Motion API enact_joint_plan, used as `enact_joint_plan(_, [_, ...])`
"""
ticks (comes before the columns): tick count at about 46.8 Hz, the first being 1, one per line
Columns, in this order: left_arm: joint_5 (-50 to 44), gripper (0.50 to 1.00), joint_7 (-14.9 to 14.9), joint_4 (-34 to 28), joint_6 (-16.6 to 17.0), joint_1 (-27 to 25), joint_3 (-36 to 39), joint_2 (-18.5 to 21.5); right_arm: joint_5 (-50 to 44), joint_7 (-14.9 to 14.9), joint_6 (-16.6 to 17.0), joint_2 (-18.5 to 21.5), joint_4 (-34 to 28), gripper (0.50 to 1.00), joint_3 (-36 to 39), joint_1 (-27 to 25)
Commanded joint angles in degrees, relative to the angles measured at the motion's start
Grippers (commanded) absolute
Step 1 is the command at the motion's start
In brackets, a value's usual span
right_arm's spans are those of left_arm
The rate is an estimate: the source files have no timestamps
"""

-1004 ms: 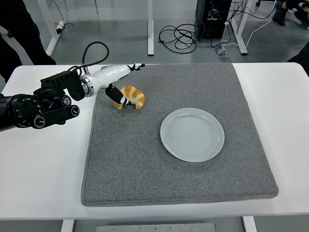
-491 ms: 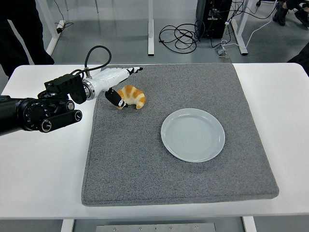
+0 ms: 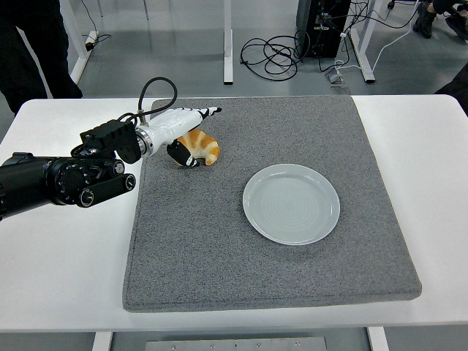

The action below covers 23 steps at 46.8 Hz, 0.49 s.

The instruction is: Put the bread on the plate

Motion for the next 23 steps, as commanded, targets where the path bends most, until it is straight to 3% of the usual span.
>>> enact_joint_plan(1, [-0.01, 0.972, 0.0, 0.94, 0.16, 0.53, 0.26, -0.17, 0.0, -0.01, 0.0, 0.0, 0.05, 1.0, 0.0, 0.0])
enact_joint_plan(23, [-0.1, 0.971, -0.17, 5.6, 1.12, 1.76, 0.18, -4.22, 0.0, -0.01, 0.0, 0.0, 0.05, 1.0, 0.0, 0.0])
